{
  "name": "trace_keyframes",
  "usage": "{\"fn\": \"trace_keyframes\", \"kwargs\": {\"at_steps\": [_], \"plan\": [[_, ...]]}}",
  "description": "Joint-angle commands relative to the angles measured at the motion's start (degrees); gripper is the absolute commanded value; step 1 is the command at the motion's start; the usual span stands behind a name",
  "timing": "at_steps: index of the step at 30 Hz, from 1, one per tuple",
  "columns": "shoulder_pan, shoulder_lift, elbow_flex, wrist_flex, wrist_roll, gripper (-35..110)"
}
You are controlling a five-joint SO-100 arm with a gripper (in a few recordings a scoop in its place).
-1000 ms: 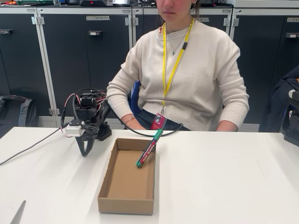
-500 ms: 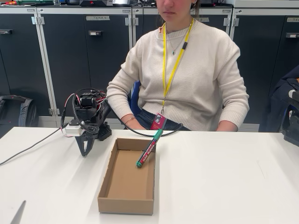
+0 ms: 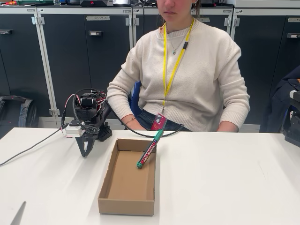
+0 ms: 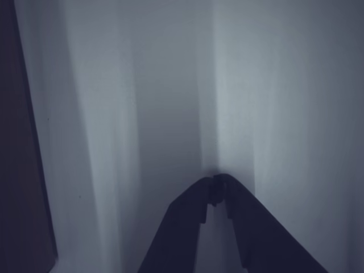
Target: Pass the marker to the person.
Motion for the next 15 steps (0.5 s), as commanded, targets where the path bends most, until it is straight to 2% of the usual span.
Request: {"fn": "trace_keyframes", "kwargs": {"at_steps": [1, 6, 15], "plan": [[0.53, 0.44, -0.26, -1.32, 0.26, -5], [0.88, -3.08, -3.87, -3.69, 1.93, -5], [-2.02, -30.06, -26.02, -9.40, 9.05, -5]]}}
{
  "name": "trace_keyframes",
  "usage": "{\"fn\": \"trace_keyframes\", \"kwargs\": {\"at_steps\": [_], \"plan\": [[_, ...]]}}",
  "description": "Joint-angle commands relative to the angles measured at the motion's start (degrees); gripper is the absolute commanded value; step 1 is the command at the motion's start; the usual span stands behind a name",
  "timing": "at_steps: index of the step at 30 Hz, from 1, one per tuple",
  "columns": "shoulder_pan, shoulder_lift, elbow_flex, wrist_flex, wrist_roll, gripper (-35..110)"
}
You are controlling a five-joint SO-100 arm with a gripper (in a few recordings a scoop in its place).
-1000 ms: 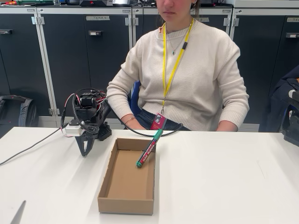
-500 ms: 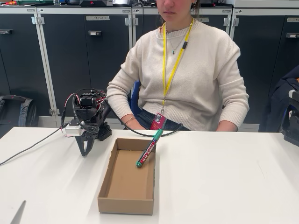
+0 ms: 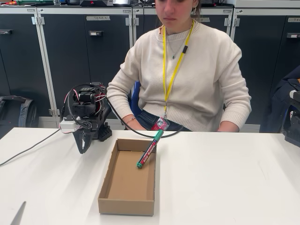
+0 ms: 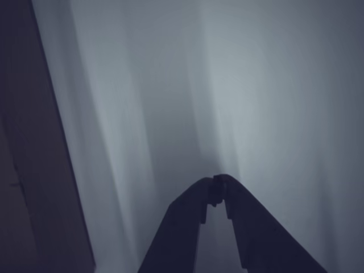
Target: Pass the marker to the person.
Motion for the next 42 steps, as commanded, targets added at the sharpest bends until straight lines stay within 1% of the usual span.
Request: {"fn": "trace_keyframes", "kwargs": {"at_steps": [1, 5, 12, 16, 19, 22, 27, 33, 36, 42], "plan": [[-3.16, -9.58, -11.51, -2.37, 3.78, -5], [-7.21, -20.65, -23.55, -2.72, 8.96, -5], [-13.62, -36.74, -44.30, 0.97, 15.21, -5], [-16.08, -45.79, -54.84, 0.79, 21.45, -5], [-17.75, -52.38, -61.08, 0.09, 29.36, -5], [-19.60, -57.83, -65.74, 1.41, 39.29, -5], [-22.24, -62.67, -66.97, 1.76, 54.93, -5], [-27.51, -67.50, -73.39, 9.58, 68.99, -5], [-31.20, -70.14, -78.31, 13.71, 70.93, -5], [-36.04, -76.73, -89.74, 22.68, 68.64, -5]]}}
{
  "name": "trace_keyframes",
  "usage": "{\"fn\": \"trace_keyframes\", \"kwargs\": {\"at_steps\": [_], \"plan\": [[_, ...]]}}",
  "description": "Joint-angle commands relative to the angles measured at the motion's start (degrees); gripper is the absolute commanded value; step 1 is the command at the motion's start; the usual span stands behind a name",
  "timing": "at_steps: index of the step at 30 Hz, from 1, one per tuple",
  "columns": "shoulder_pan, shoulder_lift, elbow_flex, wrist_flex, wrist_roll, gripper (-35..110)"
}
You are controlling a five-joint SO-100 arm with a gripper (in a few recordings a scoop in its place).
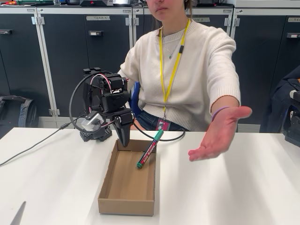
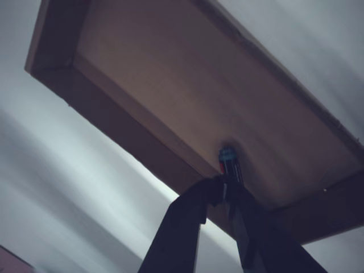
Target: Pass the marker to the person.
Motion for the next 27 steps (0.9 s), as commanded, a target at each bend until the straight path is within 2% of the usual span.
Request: {"fn": "trace_keyframes", "kwargs": {"at_steps": [1, 7, 14, 24, 27], "plan": [[-1.41, -1.76, -7.73, 4.92, -2.29, -5], [-1.32, -4.13, -9.49, 8.61, -9.40, -3], [0.79, -5.45, -10.20, 9.93, -13.27, -2], [5.89, -6.77, -10.11, 10.72, -15.47, -1], [4.83, -5.98, -9.93, 7.03, -13.01, -1]]}}
